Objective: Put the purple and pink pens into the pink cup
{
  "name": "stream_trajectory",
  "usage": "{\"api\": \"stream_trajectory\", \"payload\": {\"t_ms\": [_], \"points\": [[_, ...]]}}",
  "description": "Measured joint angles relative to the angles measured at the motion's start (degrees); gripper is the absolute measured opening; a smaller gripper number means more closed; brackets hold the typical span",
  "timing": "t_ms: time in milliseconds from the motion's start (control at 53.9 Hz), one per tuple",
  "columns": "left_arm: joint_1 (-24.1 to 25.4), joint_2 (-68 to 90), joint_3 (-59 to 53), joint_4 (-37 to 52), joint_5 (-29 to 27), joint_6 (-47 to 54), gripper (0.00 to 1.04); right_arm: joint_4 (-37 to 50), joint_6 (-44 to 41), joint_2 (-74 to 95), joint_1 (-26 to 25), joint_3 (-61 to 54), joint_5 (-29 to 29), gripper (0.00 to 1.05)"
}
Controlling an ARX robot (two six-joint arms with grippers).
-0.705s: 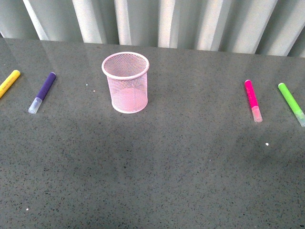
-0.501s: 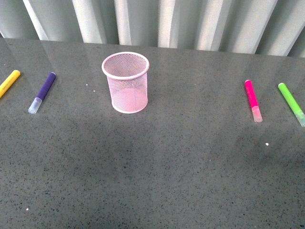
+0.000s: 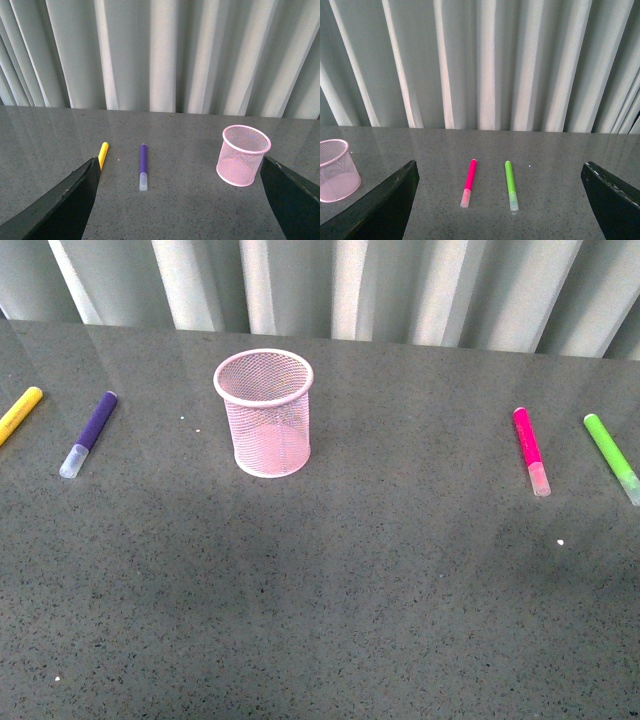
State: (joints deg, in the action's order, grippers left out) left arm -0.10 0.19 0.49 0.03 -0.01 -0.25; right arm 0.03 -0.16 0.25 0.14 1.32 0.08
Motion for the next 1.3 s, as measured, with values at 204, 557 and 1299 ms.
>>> {"api": "stream_trajectory", "payload": {"t_ms": [204,557,1299], "points": [[0.0,0.0,0.0,0.0,0.0,0.0,0.98,0.0,0.0,0.0,0.0,0.0,0.0,0.98],[0.0,0.0,0.0,0.0,0.0,0.0,0.98,0.0,0.0,0.0,0.0,0.0,0.0,0.98],[-6.6,50.3,21.1,2.0,-10.0,-13.1,0.98,0.0,0.0,0.0,0.0,0.0,0.0,0.98]]}}
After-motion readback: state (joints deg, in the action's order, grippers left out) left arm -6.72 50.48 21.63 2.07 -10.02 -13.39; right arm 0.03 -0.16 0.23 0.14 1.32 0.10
